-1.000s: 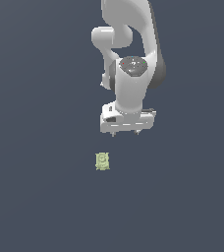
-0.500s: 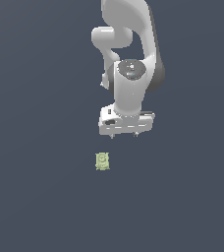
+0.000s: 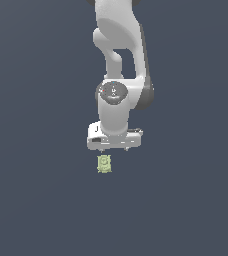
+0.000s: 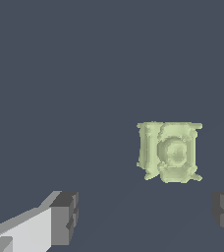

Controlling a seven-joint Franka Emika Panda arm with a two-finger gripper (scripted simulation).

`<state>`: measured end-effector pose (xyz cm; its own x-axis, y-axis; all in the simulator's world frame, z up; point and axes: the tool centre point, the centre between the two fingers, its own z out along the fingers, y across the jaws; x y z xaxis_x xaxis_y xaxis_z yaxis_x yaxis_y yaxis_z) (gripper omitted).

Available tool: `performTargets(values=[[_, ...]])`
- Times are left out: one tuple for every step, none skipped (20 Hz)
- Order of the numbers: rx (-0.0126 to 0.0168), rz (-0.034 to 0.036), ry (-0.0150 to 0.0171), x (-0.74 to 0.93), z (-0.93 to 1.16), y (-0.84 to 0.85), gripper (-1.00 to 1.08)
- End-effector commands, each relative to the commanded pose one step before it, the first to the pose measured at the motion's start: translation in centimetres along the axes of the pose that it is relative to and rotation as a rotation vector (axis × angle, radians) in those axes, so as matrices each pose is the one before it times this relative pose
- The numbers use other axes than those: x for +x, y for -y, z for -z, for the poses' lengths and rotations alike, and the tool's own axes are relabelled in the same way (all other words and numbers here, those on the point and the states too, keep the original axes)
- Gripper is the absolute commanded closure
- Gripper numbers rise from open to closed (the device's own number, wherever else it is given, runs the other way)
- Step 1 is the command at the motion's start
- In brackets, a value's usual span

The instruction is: Pick up the object and move it to a goal position.

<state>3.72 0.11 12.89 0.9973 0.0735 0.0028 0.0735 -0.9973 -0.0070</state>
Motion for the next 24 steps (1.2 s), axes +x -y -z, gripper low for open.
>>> performTargets(values=[[-0.00204,-0.00524,0.00077,0.722,-1.189,-1.601,-0.92],[-0.00074,-0.00164,0.00030,0.221,-0.403,-0.528,-0.92],[-0.00073,-0.00150,0.00029,0.193,-0.369,-0.482,-0.92],[-0.00070,-0.00135,0.00028,0.166,-0.333,-0.435,-0.92],[-0.00065,-0.00119,0.00026,0.142,-0.297,-0.386,-0.92],[-0.00059,-0.00102,0.00023,0.120,-0.259,-0.335,-0.92],[-0.00035,-0.00058,0.00014,0.100,-0.218,-0.268,-0.92],[-0.00050,-0.00081,0.00020,0.078,-0.183,-0.240,-0.92],[-0.00036,-0.00057,0.00014,0.060,-0.142,-0.184,-0.92],[0.00000,0.00000,0.00000,0.045,-0.097,-0.107,-0.92],[-0.00037,-0.00056,0.00014,0.023,-0.065,-0.098,-0.92],[0.00000,0.00000,0.00000,0.009,-0.019,-0.021,-0.92],[0.00009,-0.00077,0.00091,-0.094,0.070,0.080,-0.92],[0.00000,0.00000,0.00000,0.000,-0.039,-0.001,-0.92],[0.00000,0.00000,0.00000,0.000,-0.116,-0.003,-0.92],[0.00000,0.00000,0.00000,0.000,-0.194,-0.005,-0.92],[0.00000,0.00000,0.00000,-0.001,-0.270,-0.006,-0.92],[0.00000,0.00000,0.00000,-0.003,-0.346,-0.008,-0.92],[0.00000,0.00000,0.00000,-0.005,-0.421,-0.010,-0.92],[0.00000,0.00000,0.00000,-0.008,-0.495,-0.011,-0.92],[0.00000,0.00000,0.00000,-0.011,-0.566,-0.012,-0.92],[-0.00007,0.00042,-0.00054,-0.014,-0.577,0.016,-0.92],[0.00000,0.00000,0.00000,-0.011,-0.548,-0.012,-0.92],[0.00000,0.00000,0.00000,-0.007,-0.466,-0.010,-0.92]])
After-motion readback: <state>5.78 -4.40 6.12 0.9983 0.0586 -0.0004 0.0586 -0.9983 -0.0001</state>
